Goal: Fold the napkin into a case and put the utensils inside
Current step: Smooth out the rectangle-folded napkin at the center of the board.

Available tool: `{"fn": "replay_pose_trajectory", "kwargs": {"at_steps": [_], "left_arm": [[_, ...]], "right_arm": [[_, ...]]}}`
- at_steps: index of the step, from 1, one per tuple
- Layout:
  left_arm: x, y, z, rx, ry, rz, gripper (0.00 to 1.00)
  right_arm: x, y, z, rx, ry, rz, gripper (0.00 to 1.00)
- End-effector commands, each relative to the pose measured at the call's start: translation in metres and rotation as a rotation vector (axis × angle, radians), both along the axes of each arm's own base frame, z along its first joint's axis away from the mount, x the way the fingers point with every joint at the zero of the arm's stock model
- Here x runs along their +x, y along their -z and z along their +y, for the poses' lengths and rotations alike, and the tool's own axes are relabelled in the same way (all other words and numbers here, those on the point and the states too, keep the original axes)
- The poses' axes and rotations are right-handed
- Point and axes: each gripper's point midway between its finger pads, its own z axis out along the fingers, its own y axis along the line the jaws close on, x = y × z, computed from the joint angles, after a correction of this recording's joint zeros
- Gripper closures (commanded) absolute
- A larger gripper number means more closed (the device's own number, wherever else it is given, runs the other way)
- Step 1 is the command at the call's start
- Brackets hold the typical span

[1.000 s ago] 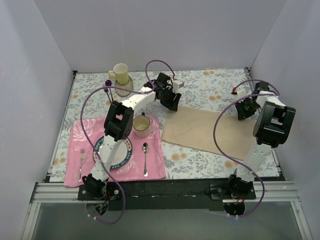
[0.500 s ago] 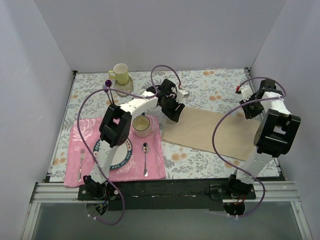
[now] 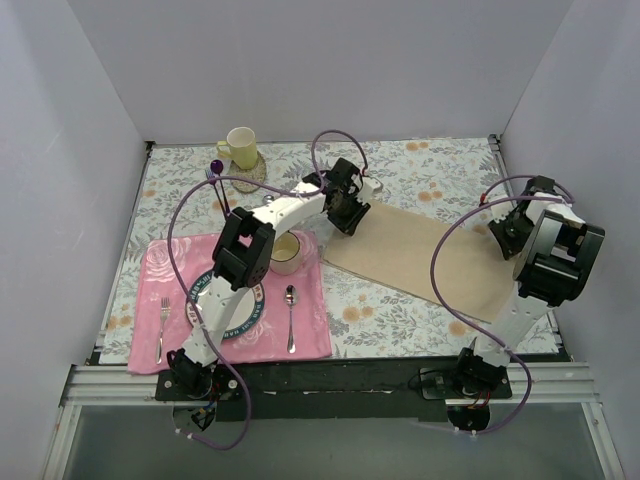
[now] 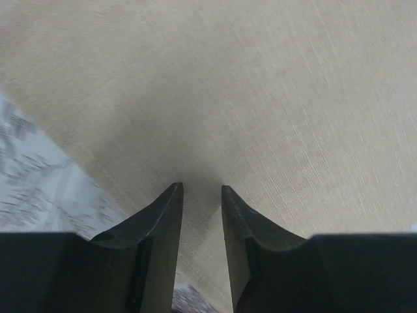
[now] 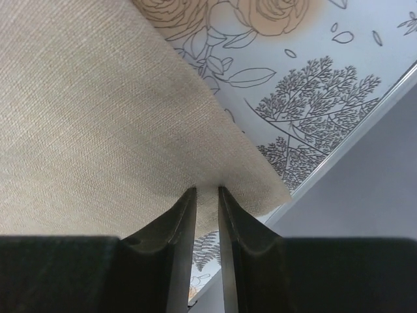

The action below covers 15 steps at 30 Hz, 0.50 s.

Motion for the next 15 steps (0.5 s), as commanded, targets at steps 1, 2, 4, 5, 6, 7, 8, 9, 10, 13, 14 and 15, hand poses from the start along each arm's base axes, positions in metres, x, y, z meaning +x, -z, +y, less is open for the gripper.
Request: {"fn": "replay_pose_trajectory", "kwargs": {"at_steps": [1, 2, 4, 5, 6, 7, 8, 9, 10, 13, 14, 15], "left_arm": [[0.062, -0.022, 0.010, -0.027, -0.085, -0.136, 0.67], [0.066, -0.041, 0.008, -0.059, -0.095, -0.165, 0.66], [0.070, -0.061, 0.005, -0.095, -0.115, -0.196, 0.57], [0.073, -0.073, 0.009, -0.111, -0.141, -0.209, 0.55], [0.073, -0.078, 0.010, -0.124, -0.175, -0.196, 0.52], [0.072, -0.078, 0.014, -0.122, -0.202, -0.185, 0.50], [0.075, -0.078, 0.022, -0.118, -0.233, -0.178, 0.47], [0.076, -0.086, 0.028, -0.122, -0.274, -0.184, 0.46], [0.075, -0.079, 0.037, -0.109, -0.295, -0.176, 0.45], [0.069, -0.074, 0.046, -0.107, -0.309, -0.145, 0.43], [0.067, -0.073, 0.046, -0.105, -0.309, -0.134, 0.44], [0.066, -0.069, 0.046, -0.097, -0.310, -0.126, 0.46]], "right_arm": [[-0.010, -0.015, 0.022, 0.110, 0.005, 0.008, 0.69], [-0.008, -0.021, 0.024, 0.126, 0.018, -0.001, 0.67], [-0.002, -0.040, 0.031, 0.165, 0.056, -0.032, 0.61], [0.001, -0.050, 0.032, 0.171, 0.069, -0.059, 0.59], [0.003, -0.057, 0.035, 0.188, 0.106, -0.077, 0.57], [0.003, -0.070, 0.037, 0.192, 0.115, -0.099, 0.53], [0.002, -0.075, 0.038, 0.197, 0.131, -0.108, 0.52], [0.000, -0.079, 0.041, 0.207, 0.167, -0.109, 0.51], [-0.006, -0.083, 0.043, 0.211, 0.183, -0.103, 0.50], [-0.021, -0.086, 0.047, 0.222, 0.271, -0.088, 0.49], [-0.030, -0.078, 0.049, 0.225, 0.294, -0.062, 0.50], [-0.036, -0.075, 0.047, 0.212, 0.317, -0.048, 0.49]]}}
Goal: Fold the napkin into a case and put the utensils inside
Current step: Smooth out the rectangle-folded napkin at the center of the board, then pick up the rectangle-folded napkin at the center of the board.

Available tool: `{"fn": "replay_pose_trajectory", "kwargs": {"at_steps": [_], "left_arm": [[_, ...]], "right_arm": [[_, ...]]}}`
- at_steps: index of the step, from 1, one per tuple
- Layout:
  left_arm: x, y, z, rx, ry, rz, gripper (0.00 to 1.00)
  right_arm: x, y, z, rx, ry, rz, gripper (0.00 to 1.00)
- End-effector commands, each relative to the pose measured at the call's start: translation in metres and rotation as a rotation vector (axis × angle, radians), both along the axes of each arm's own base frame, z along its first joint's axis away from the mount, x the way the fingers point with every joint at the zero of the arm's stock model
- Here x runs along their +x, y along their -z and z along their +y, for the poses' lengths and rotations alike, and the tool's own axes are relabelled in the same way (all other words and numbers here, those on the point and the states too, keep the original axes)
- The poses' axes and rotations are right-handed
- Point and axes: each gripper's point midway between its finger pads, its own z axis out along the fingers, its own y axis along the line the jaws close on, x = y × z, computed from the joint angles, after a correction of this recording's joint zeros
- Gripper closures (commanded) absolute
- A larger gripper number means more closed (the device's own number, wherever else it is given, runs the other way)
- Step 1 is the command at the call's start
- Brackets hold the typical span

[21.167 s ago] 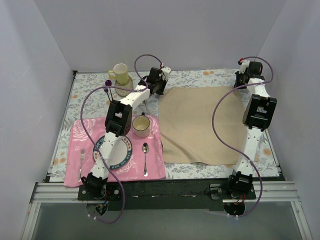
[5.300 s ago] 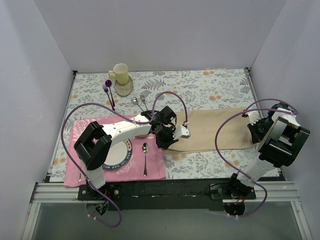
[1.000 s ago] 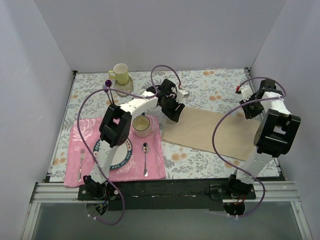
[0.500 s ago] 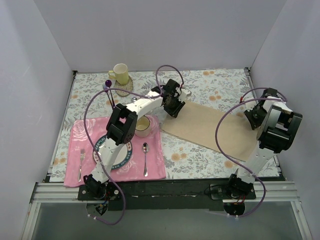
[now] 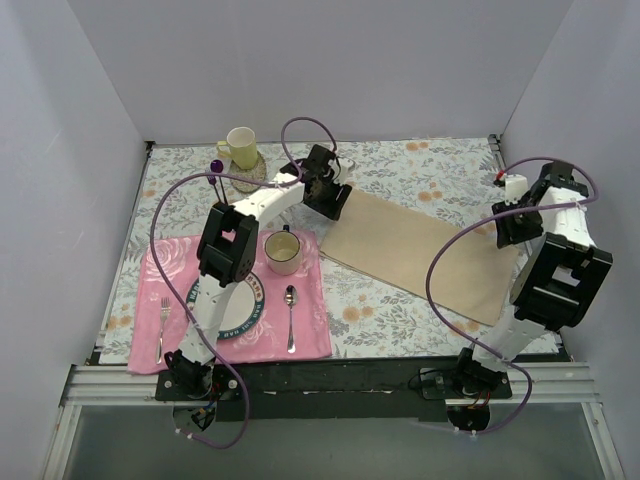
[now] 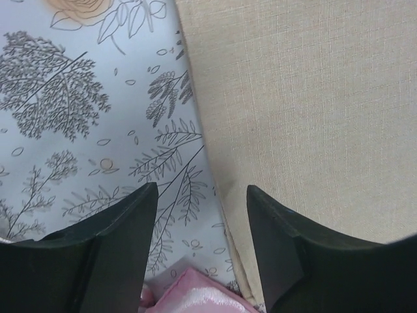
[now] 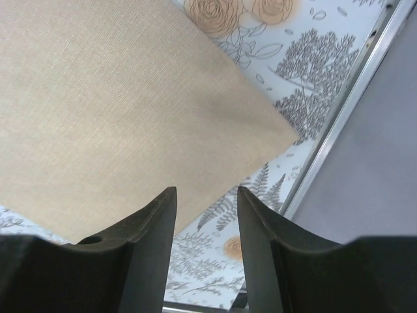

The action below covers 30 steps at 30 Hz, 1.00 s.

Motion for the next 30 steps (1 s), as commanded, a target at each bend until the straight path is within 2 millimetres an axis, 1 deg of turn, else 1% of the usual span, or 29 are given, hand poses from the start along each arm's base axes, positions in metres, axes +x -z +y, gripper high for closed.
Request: {"fn": "replay_pose_trajectory", "kwargs": {"at_steps": [1, 2, 4, 5, 7, 8, 10, 11, 12, 15, 17, 18, 20, 21, 23, 24, 27, 28, 30], "left_arm": [[0.001, -0.048, 0.003, -0.063, -0.048, -0.045, 0.47], [0.000, -0.047, 0.003, -0.064, -0.046, -0.040, 0.48], [-0.002, -0.046, 0.000, -0.080, -0.042, -0.033, 0.50], [-0.006, -0.040, 0.000, -0.079, -0.039, -0.018, 0.52], [-0.011, -0.035, -0.004, -0.084, -0.033, -0.010, 0.54], [-0.015, -0.025, -0.002, -0.072, -0.039, 0.007, 0.60], [-0.020, -0.019, -0.004, -0.058, -0.037, 0.011, 0.63], [-0.025, -0.012, -0.002, -0.039, -0.042, 0.017, 0.63], [-0.024, -0.009, -0.002, -0.032, -0.049, 0.003, 0.62], [-0.032, 0.000, -0.003, -0.017, -0.048, 0.006, 0.61], [-0.034, -0.002, -0.004, -0.028, -0.054, 0.003, 0.60], [-0.035, 0.002, -0.004, -0.033, -0.062, 0.004, 0.58], [-0.034, 0.003, -0.003, -0.033, -0.073, -0.001, 0.59], [-0.035, 0.008, -0.003, -0.022, -0.077, 0.002, 0.63], [-0.033, 0.015, 0.000, 0.006, -0.087, -0.004, 0.69], [-0.032, 0.025, 0.004, 0.044, -0.090, -0.012, 0.71], [-0.029, 0.036, 0.008, 0.085, -0.093, -0.002, 0.82], [-0.024, 0.043, 0.013, 0.116, -0.103, -0.014, 0.91], [-0.019, 0.043, 0.016, 0.106, -0.108, -0.014, 0.96]], "right_arm": [[-0.032, -0.002, 0.008, 0.046, 0.174, 0.063, 0.49], [-0.039, 0.005, 0.008, 0.044, 0.199, 0.081, 0.49], [-0.048, 0.009, 0.002, 0.026, 0.250, 0.096, 0.50], [-0.054, 0.015, 0.003, 0.030, 0.277, 0.115, 0.50], [-0.058, 0.019, 0.001, 0.037, 0.300, 0.126, 0.50], [-0.060, 0.020, 0.002, 0.040, 0.305, 0.132, 0.50], [-0.063, 0.023, 0.000, 0.041, 0.315, 0.140, 0.50], [-0.063, 0.023, -0.002, 0.034, 0.320, 0.138, 0.50], [-0.066, 0.025, -0.005, 0.016, 0.327, 0.152, 0.51], [-0.069, 0.031, -0.013, -0.007, 0.342, 0.162, 0.50], [-0.074, 0.039, -0.015, -0.003, 0.352, 0.185, 0.50], [-0.076, 0.041, -0.016, -0.001, 0.362, 0.188, 0.50], [-0.075, 0.048, -0.018, -0.002, 0.364, 0.190, 0.50], [-0.075, 0.052, -0.018, 0.001, 0.364, 0.198, 0.51], [-0.073, 0.056, -0.018, 0.002, 0.365, 0.196, 0.51], [-0.072, 0.058, -0.019, 0.005, 0.366, 0.201, 0.51], [-0.064, 0.056, -0.017, 0.028, 0.369, 0.179, 0.50], [-0.062, 0.055, -0.017, 0.034, 0.372, 0.174, 0.50], [-0.060, 0.052, -0.015, 0.052, 0.371, 0.175, 0.47]]}}
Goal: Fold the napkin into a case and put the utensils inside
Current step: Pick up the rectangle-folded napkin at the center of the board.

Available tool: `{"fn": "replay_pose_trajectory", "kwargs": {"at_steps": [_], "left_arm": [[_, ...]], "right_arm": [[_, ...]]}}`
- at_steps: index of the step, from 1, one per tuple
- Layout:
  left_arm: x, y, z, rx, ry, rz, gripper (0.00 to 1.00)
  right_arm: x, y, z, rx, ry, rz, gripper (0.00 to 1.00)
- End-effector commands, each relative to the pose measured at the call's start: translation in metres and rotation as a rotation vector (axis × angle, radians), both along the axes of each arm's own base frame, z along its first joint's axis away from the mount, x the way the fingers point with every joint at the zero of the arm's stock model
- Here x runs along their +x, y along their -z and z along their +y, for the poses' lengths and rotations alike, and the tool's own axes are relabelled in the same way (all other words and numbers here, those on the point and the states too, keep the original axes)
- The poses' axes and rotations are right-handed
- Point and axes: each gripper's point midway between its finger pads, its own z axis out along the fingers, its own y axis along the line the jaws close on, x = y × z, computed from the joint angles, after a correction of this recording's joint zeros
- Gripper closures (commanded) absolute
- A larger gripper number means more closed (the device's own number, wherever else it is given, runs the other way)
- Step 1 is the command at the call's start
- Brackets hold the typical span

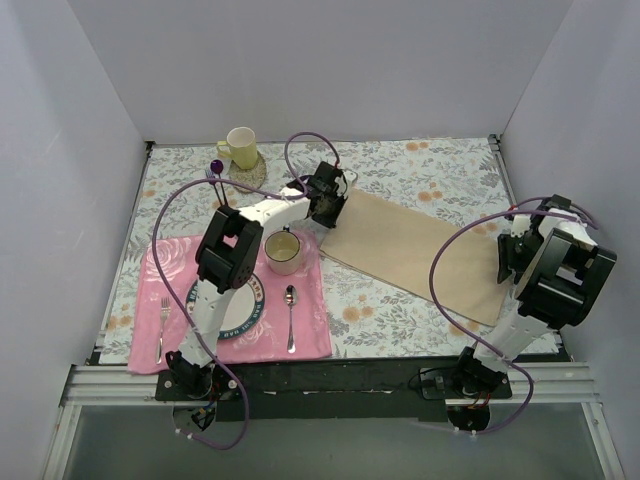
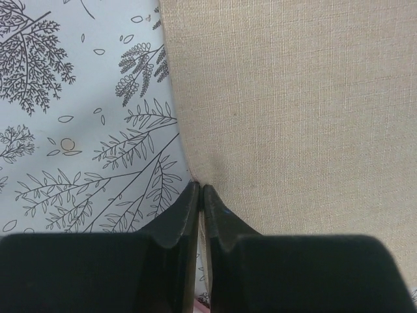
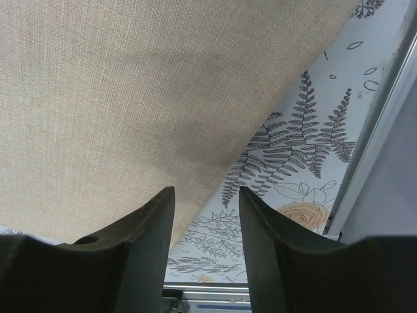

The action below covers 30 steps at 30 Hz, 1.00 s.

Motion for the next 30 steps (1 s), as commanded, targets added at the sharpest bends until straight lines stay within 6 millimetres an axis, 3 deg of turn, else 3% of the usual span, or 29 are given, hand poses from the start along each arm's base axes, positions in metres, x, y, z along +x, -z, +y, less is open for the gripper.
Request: {"fn": "replay_pose_trajectory", "kwargs": {"at_steps": [1, 2, 6, 13, 22, 30], "left_arm": [[0.003, 0.026, 0.019, 0.084, -0.024, 0.032, 0.99], [0.011, 0.020, 0.018, 0.073, -0.030, 0.015, 1.00], [0.034, 0.001, 0.028, 0.019, -0.040, -0.010, 1.00], [0.041, -0.059, 0.001, -0.124, 0.063, -0.098, 1.00], [0.011, -0.116, -0.055, -0.233, 0.213, -0.180, 1.00], [-0.047, -0.110, -0.117, -0.280, 0.343, -0.126, 1.00]], "right_arm": [[0.016, -0.010, 0.001, 0.028, 0.019, -0.051, 0.46], [0.017, -0.011, 0.003, 0.040, 0.015, -0.056, 0.37], [0.016, -0.016, 0.010, 0.073, 0.010, -0.062, 0.35], [0.014, -0.017, 0.015, 0.093, 0.013, -0.059, 0.35], [0.014, -0.014, 0.019, 0.125, 0.037, -0.043, 0.35], [0.020, -0.020, 0.020, 0.146, 0.040, -0.056, 0.35]]}}
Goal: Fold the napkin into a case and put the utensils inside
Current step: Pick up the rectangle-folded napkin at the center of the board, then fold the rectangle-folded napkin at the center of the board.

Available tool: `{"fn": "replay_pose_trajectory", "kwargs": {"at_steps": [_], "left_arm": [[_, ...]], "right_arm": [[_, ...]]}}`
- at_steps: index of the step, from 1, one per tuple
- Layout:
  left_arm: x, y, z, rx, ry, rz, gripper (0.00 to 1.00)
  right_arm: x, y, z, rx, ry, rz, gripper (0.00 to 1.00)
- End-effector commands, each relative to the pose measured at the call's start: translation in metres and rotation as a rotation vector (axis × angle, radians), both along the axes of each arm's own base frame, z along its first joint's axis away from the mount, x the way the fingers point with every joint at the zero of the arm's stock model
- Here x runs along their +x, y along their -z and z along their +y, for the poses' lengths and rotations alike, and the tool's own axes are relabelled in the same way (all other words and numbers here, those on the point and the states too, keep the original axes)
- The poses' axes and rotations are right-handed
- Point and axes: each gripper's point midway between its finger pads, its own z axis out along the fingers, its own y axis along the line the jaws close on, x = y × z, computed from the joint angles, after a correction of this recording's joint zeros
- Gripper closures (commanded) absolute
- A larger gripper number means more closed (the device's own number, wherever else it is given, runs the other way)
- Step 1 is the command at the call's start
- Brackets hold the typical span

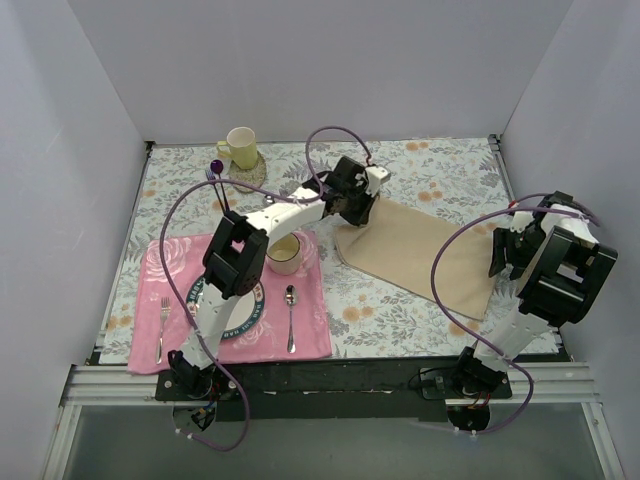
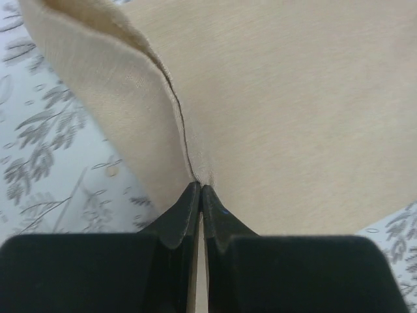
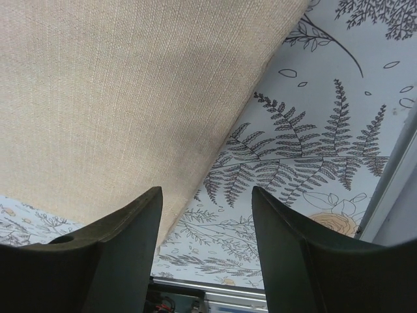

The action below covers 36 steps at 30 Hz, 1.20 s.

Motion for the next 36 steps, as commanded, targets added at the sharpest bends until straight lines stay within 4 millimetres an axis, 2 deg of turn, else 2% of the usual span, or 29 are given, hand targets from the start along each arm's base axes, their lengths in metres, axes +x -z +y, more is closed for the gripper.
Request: {"fn": "replay_pose_trajectory", "kwargs": {"at_steps": [1, 7, 9, 11, 12, 14, 15, 16, 18, 20, 21, 22, 23, 25, 26, 27, 29, 30, 33, 36], "left_arm": [[-0.032, -0.055, -0.045, -0.117, 0.098, -0.050, 1.00], [-0.074, -0.053, -0.113, -0.208, 0.154, 0.042, 1.00], [-0.090, -0.051, -0.141, -0.252, 0.175, 0.071, 1.00], [-0.102, -0.051, -0.160, -0.295, 0.193, 0.100, 1.00], [-0.115, -0.046, -0.174, -0.315, 0.203, 0.135, 1.00], [-0.128, -0.049, -0.190, -0.370, 0.244, 0.165, 1.00], [-0.142, -0.049, -0.197, -0.389, 0.286, 0.202, 1.00], [-0.146, -0.050, -0.201, -0.404, 0.296, 0.220, 0.89], [-0.149, -0.055, -0.195, -0.401, 0.303, 0.226, 0.68], [-0.145, -0.065, -0.170, -0.391, 0.275, 0.236, 0.49], [-0.123, -0.070, -0.150, -0.406, 0.229, 0.240, 0.45], [-0.117, -0.079, -0.137, -0.426, 0.212, 0.247, 0.43], [-0.113, -0.085, -0.117, -0.425, 0.187, 0.237, 0.41], [-0.077, -0.089, -0.086, -0.392, 0.073, 0.149, 0.41], [-0.073, -0.092, -0.072, -0.373, 0.061, 0.123, 0.41], [-0.062, -0.089, -0.060, -0.355, 0.029, 0.109, 0.42], [-0.057, -0.070, -0.043, -0.276, -0.008, 0.125, 0.44], [-0.055, -0.058, -0.039, -0.242, -0.008, 0.134, 0.47], [-0.062, -0.026, -0.036, -0.169, 0.005, 0.215, 0.50], [-0.071, -0.015, -0.038, -0.166, 0.028, 0.272, 0.51]], "right_arm": [[0.011, -0.014, 0.001, 0.030, 0.016, -0.034, 0.35], [0.010, -0.021, 0.009, 0.073, 0.015, -0.035, 0.36], [0.008, -0.025, 0.016, 0.104, 0.013, -0.038, 0.38], [0.006, -0.029, 0.026, 0.153, 0.011, -0.043, 0.39], [0.006, -0.032, 0.029, 0.167, 0.010, -0.049, 0.39], [0.005, -0.037, 0.037, 0.206, 0.002, -0.065, 0.40], [0.004, -0.037, 0.038, 0.209, 0.004, -0.065, 0.40], [0.005, -0.038, 0.038, 0.207, -0.007, -0.071, 0.40], [0.005, -0.039, 0.036, 0.198, -0.023, -0.075, 0.41], [0.006, -0.040, 0.032, 0.181, -0.043, -0.081, 0.43], [0.007, -0.040, 0.031, 0.178, -0.048, -0.087, 0.43], [0.008, -0.039, 0.031, 0.178, -0.055, -0.089, 0.44], [0.009, -0.040, 0.031, 0.179, -0.065, -0.097, 0.44], [0.013, -0.039, 0.029, 0.175, -0.084, -0.117, 0.46], [0.015, -0.037, 0.029, 0.177, -0.086, -0.117, 0.46], [0.019, -0.038, 0.027, 0.172, -0.089, -0.130, 0.47], [0.027, -0.036, 0.024, 0.176, -0.088, -0.145, 0.48], [0.031, -0.036, 0.023, 0.176, -0.089, -0.151, 0.49], [0.046, -0.035, 0.018, 0.167, -0.094, -0.175, 0.50], [0.066, -0.038, 0.011, 0.149, -0.100, -0.210, 0.50]]}}
